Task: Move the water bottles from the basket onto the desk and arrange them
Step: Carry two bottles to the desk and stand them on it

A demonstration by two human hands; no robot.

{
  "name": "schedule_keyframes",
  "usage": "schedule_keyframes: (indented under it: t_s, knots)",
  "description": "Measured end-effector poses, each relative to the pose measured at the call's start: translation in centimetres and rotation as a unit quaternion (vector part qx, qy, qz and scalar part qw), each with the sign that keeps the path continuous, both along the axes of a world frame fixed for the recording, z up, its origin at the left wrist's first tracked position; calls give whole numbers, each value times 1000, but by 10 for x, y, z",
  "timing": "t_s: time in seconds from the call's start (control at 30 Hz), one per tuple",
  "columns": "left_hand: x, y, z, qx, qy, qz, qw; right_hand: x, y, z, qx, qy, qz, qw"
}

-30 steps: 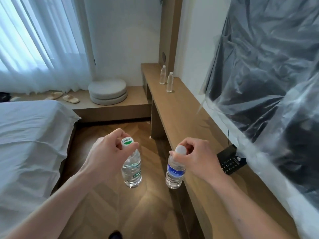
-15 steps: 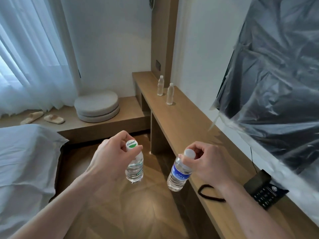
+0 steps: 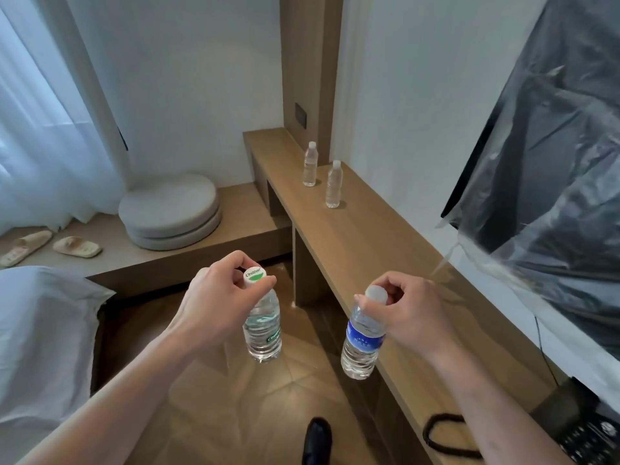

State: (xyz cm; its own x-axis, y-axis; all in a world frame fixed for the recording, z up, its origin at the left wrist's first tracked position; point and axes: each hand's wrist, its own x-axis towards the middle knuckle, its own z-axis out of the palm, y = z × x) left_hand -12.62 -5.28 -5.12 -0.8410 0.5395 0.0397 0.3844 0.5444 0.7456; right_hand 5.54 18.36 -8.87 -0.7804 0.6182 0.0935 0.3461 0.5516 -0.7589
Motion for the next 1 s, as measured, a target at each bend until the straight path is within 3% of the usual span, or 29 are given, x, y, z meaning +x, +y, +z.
schedule_keyframes:
  t_s: [0.53,0.8,1.0]
  knots:
    - [-202,112,-4,-27,5,45,999,-224,143,-4,3,-35,46,998]
    - [-333,157,-30,-53,1,0,999,-316,181,-22,1,-76,-4,997]
    - [-447,204,-45,-105,38,-101,989,-391,198,-32,-21,-110,-75,991]
